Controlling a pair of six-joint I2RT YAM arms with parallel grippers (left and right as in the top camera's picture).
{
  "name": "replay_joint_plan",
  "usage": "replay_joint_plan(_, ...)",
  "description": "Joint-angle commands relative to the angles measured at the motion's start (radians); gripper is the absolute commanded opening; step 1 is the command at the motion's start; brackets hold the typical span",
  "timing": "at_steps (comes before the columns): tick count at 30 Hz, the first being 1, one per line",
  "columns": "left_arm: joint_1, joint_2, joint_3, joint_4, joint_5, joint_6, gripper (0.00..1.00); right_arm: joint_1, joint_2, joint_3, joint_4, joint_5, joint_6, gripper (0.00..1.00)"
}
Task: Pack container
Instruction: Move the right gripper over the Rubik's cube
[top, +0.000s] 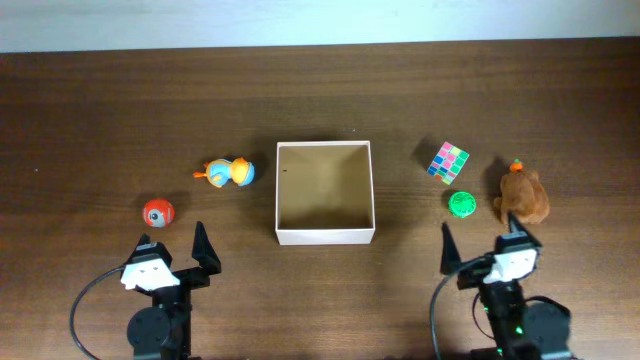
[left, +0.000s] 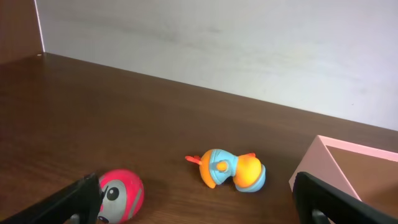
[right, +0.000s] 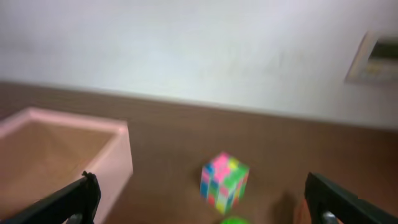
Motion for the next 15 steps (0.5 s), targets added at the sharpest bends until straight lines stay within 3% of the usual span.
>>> replay_joint_plan(1,0.004,-0.010,-0.005,-0.001,0.014,0.013,0.99,-0.003,0.054,0.111,-0.023,-0.019,0.016,0.99)
replay_joint_plan(8,0.004,-0.010,-0.005,-0.001,0.014,0.013,0.99,-0.003,0.332,0.333,-0.159,-0.020,0.101,0.99)
replay_joint_plan(15,0.004,-0.010,-0.005,-0.001,0.014,0.013,0.99,-0.003,0.820,0.822,-0.473,-0.173,0.103,0.99)
